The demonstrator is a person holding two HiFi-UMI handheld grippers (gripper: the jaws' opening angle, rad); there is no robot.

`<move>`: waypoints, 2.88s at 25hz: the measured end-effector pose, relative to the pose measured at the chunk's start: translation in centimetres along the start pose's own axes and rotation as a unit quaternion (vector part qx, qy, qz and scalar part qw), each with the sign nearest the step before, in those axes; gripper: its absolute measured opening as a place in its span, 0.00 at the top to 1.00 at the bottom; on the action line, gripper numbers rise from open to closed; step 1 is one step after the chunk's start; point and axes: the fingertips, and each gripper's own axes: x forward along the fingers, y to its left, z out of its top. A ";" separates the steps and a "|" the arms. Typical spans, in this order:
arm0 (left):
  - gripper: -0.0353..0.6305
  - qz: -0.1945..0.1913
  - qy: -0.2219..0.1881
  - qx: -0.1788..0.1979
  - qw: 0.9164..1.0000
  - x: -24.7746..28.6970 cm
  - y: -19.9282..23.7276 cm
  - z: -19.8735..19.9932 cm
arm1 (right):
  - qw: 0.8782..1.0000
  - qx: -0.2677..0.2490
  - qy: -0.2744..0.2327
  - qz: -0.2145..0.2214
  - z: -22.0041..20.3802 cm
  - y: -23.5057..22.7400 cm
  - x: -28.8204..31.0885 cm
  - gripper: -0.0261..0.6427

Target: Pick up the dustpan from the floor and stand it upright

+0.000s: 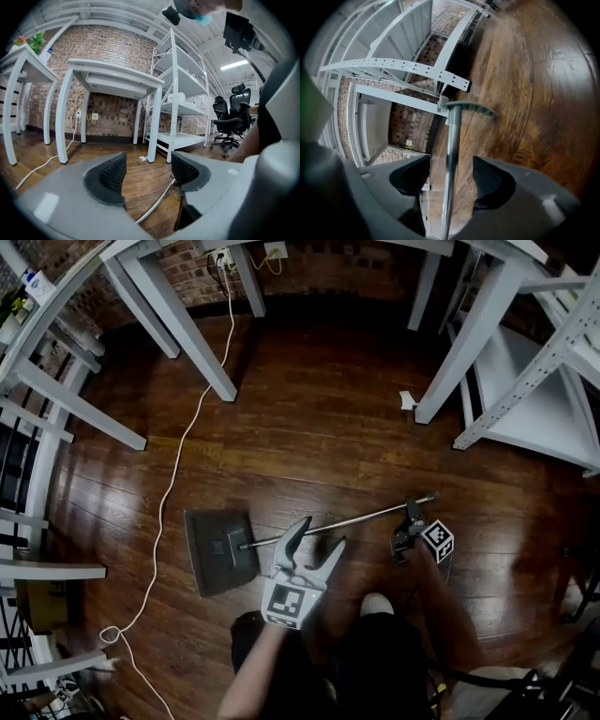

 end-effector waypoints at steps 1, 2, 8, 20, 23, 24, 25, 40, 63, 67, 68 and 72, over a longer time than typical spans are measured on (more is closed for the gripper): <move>0.47 0.000 -0.001 -0.002 1.000 0.0 0.1 0.1 | 1.000 0.002 -0.001 -0.001 -0.1 0.4 0.4 0.55; 0.47 0.001 -0.003 -0.005 1.000 0.0 0.2 0.2 | 1.000 0.002 -0.004 -0.003 -0.2 0.6 0.8 0.55; 0.49 -0.008 -0.017 -0.014 1.000 0.4 -0.3 1.0 | 0.999 -0.045 0.019 -0.008 0.1 3.6 1.6 0.83; 0.50 -0.007 -0.053 -0.011 0.999 -0.8 -2.9 4.2 | 0.969 -0.197 0.001 0.150 7.3 23.7 -0.6 0.84; 0.50 -0.005 -0.066 -0.002 0.998 -1.6 -3.6 5.3 | 0.941 -0.269 -0.015 0.206 9.5 30.9 -2.1 0.84; 0.50 -0.005 -0.070 0.000 0.998 -1.9 -3.7 5.6 | 0.930 -0.294 -0.020 0.220 10.0 33.2 -2.6 0.84; 0.50 -0.004 -0.073 0.000 0.997 -2.2 -3.7 5.9 | 0.918 -0.320 -0.025 0.231 10.3 35.4 -3.2 0.84; 0.51 0.040 -0.104 -0.017 0.994 -6.2 -0.9 7.3 | 0.691 -0.658 -0.051 0.296 1.4 53.9 -10.4 0.84; 0.50 0.059 0.009 -0.085 0.995 -21.5 -8.6 35.3 | 0.815 -0.560 0.123 0.082 -5.4 55.5 -35.9 0.51; 0.50 0.056 -0.006 -0.049 0.997 -27.2 -14.0 46.6 | 0.804 -0.582 0.082 0.087 -4.7 66.1 -47.7 0.51; 0.50 0.057 -0.013 -0.038 0.998 -28.2 -15.2 49.0 | 0.797 -0.595 0.065 0.088 -4.2 68.4 -50.0 0.51; 0.51 0.070 -0.058 -0.007 0.996 -32.7 -21.0 57.4 | 0.772 -0.627 -0.030 0.101 -1.6 76.4 -58.9 0.33</move>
